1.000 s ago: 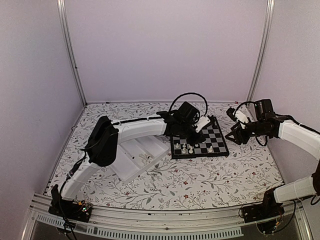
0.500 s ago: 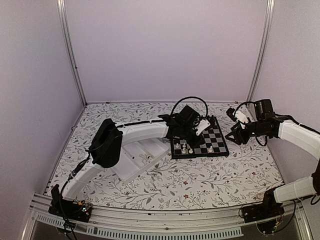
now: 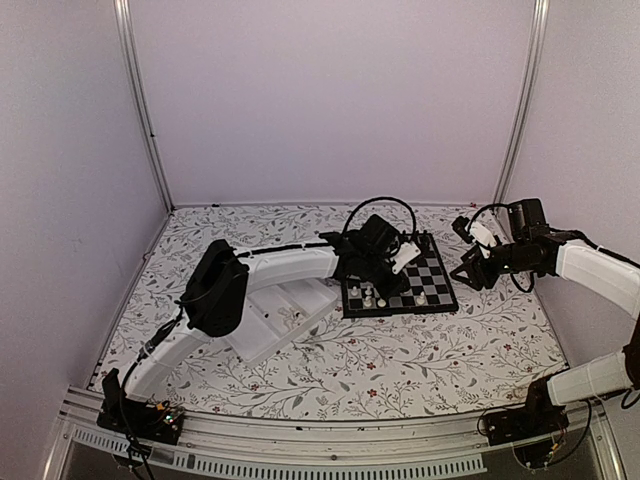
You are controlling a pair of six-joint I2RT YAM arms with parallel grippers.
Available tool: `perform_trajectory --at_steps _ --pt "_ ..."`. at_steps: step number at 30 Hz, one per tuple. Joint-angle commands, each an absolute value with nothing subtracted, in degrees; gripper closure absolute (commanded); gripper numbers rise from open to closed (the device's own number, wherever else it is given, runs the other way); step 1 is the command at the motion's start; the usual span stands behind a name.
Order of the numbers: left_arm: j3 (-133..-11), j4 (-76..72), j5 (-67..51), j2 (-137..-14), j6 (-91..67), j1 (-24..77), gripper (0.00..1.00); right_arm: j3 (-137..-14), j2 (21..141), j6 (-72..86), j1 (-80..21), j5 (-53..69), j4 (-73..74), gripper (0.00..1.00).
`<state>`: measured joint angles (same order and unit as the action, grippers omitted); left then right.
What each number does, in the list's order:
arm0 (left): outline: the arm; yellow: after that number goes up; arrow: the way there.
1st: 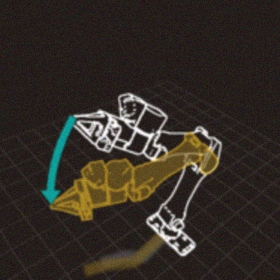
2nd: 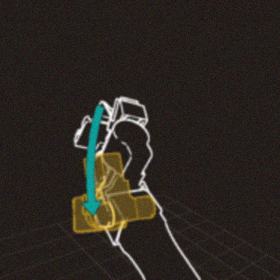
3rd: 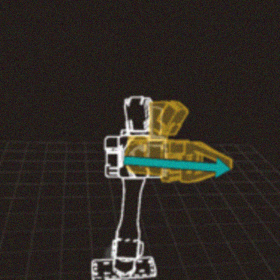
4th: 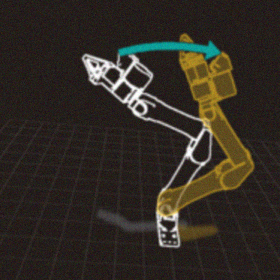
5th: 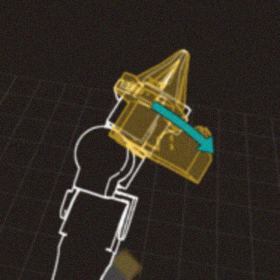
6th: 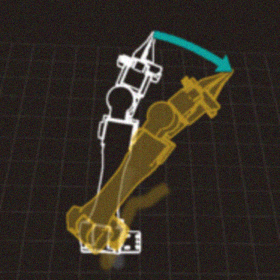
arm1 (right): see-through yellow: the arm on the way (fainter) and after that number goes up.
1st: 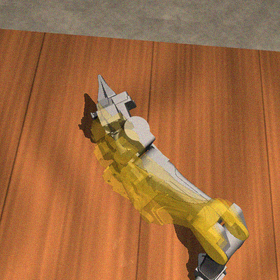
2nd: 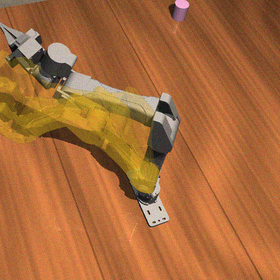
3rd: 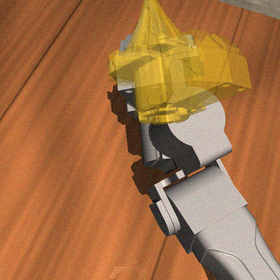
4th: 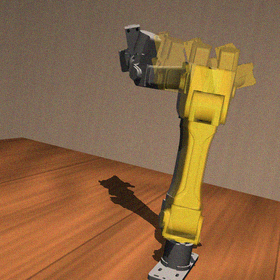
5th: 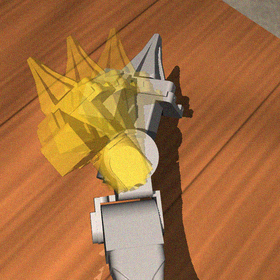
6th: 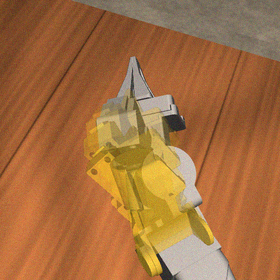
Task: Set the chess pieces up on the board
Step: Place the chess piece on the chessboard, then adjust the chess piece on the chessboard.
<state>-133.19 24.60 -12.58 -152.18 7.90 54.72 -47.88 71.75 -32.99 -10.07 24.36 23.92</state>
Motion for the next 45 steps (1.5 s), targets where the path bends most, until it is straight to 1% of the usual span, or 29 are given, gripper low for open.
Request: perform_trajectory --at_steps 1,5,9,14,16,19,22,24,26,27,32,45 --pt "-134.62 24.66 -12.52 -153.24 7.97 54.49 0.83 -47.64 72.33 -32.87 -10.02 24.96 23.07 0.40" --pt "-134.87 24.34 -12.34 -153.00 7.90 54.58 0.76 -47.72 72.44 -33.02 -10.11 24.97 23.12 0.40" --pt "-134.61 22.78 -12.14 -151.37 8.15 54.86 0.72 -47.78 72.41 -32.79 -10.03 25.13 23.13 0.40" --pt "-132.35 19.00 -13.88 -146.03 7.94 54.93 0.72 -47.81 72.50 -32.71 -10.09 25.18 23.22 0.40" --pt "-129.27 16.12 -14.23 -142.97 7.96 54.85 0.72 -47.81 72.51 -32.62 -10.09 25.22 23.26 0.40" --pt "-126.56 14.83 -10.65 -139.47 6.79 54.06 0.71 -47.81 72.51 -32.65 -10.06 25.15 23.28 0.40" --pt "-128.07 18.41 -9.82 -139.97 4.14 51.52 0.79 -47.75 72.44 -32.61 -10.06 25.14 23.23 0.40" --pt "-130.44 22.20 -12.74 -141.82 2.53 49.38 0.86 -47.78 72.41 -32.61 -10.07 25.14 23.25 0.40" --pt "-134.15 26.66 -16.76 -144.75 1.83 47.57 0.96 -47.82 72.51 -32.61 -10.08 25.14 23.23 0.40" --pt "-135.76 28.59 -19.08 -146.01 1.88 46.86 0.99 -47.81 72.55 -32.61 -10.08 25.14 23.23 0.40" --pt "-137.02 31.68 -24.88 -149.08 2.89 45.33 1.00 -47.81 72.84 -32.69 -10.10 25.07 23.23 0.40" --pt "-136.63 29.35 -28.09 -152.68 1.67 46.25 1.00 -47.90 73.80 -32.70 -10.07 24.88 23.28 0.40"
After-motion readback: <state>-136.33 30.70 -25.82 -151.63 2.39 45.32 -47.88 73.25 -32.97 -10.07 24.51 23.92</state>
